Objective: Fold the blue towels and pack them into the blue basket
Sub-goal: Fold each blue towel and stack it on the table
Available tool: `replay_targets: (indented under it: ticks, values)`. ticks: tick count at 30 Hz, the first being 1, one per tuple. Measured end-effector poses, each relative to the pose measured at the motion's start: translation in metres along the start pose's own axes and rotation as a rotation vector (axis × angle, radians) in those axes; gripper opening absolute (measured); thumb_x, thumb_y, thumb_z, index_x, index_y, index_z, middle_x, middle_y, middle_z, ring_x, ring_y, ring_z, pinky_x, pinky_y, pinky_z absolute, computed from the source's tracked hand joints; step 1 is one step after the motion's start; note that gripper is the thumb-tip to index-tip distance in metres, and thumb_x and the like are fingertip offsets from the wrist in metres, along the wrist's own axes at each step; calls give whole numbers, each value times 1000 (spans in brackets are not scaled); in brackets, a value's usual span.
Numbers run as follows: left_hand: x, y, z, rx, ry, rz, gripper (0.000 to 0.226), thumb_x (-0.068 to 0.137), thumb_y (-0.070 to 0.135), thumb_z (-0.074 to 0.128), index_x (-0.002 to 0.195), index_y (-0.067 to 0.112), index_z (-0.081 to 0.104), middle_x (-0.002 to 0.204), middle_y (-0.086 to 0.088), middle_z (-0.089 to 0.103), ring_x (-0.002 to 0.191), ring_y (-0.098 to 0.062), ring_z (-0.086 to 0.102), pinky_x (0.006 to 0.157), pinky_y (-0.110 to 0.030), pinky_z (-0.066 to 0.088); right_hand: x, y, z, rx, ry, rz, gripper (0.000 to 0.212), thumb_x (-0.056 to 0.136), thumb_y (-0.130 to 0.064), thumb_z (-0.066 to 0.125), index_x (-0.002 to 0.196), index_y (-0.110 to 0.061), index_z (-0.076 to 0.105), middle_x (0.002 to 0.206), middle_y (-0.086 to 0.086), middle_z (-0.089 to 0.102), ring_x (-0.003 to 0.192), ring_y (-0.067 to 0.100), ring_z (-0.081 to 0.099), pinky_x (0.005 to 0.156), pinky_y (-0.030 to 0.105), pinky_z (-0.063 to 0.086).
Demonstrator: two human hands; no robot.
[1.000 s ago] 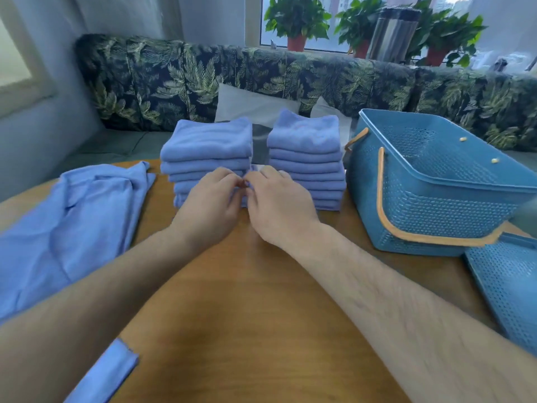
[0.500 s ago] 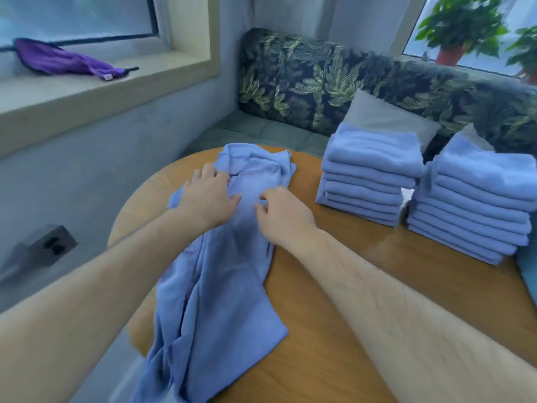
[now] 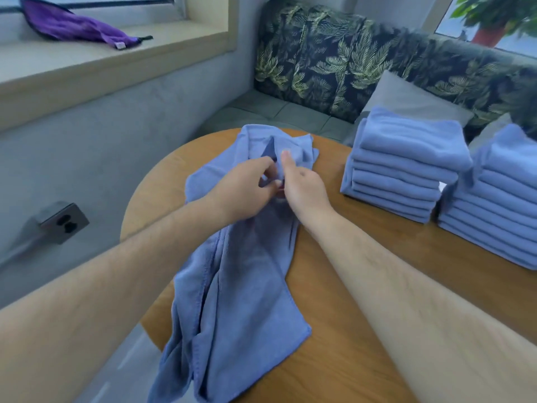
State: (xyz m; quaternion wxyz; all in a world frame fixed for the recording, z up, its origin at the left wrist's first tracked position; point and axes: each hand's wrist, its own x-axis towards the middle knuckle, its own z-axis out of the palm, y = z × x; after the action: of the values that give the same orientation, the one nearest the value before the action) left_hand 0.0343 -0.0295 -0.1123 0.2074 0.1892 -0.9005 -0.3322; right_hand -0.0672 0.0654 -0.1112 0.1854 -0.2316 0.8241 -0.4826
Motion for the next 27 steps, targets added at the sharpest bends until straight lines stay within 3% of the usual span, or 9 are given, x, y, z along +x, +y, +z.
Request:
replay_targets:
  ticks: [2,4,6,8,13,16,22,25,27]
  values:
    - [-11,17,1,-108,-15,32,7,95,22,65,93,15,64,83,5,71,74,-9,64,69,-22,48,-3,-2,-6,224,-11,55,61,94,-55,55,85,4,69,76,9,67,73,22,64,78,44,58]
    - [-16,29,3,-197,3,2,8,94,25,66,89,19,67,79,9,72,70,-2,65,67,-17,49,-7,3,-16,259,36,7,38,93,-33,60,79,2,64,71,12,59,67,22,58,75,49,61]
    - [-16,35,4,-236,54,-53,13,96,28,63,88,18,68,78,6,72,70,-7,64,67,-21,50,-15,7,-31,173,94,-30,25,98,-23,57,78,-7,59,69,8,51,61,16,47,57,27,51]
    - [-13,37,6,-161,91,-98,12,98,25,60,92,19,68,81,9,69,72,-6,61,66,-21,45,-26,10,-48,122,142,-43,26,102,-24,52,84,-6,59,74,3,51,63,14,43,51,21,35]
    - [-21,57,26,39,-51,-55,25,97,23,62,121,19,66,114,12,64,106,-11,60,85,-19,39,-64,27,-99,195,204,-8,33,103,-26,49,96,3,62,87,4,57,77,15,49,63,28,37]
    - [-33,87,49,57,-102,62,28,95,18,64,122,13,67,118,6,66,109,-13,60,82,-13,33,-105,40,-137,148,240,-17,30,104,-27,48,81,-11,57,85,-1,57,77,14,49,64,24,38]
    - [-69,148,116,98,-297,236,40,91,23,69,130,14,63,131,-1,65,123,-18,58,105,-30,41,-191,105,-227,39,490,60,30,101,-29,51,85,-4,52,81,-4,50,72,13,44,57,27,32]
    - [-84,171,142,135,-411,288,41,93,18,66,133,12,61,135,-1,63,126,-19,55,97,-18,35,-223,149,-255,-165,431,174,19,94,-33,62,84,-20,54,79,-10,55,78,15,53,58,24,34]
    - [-88,176,151,144,-410,309,36,91,9,64,128,8,64,129,-5,66,122,-22,57,90,-17,33,-235,174,-264,-232,399,260,15,91,-30,68,91,-22,55,89,-5,63,89,20,60,66,28,43]
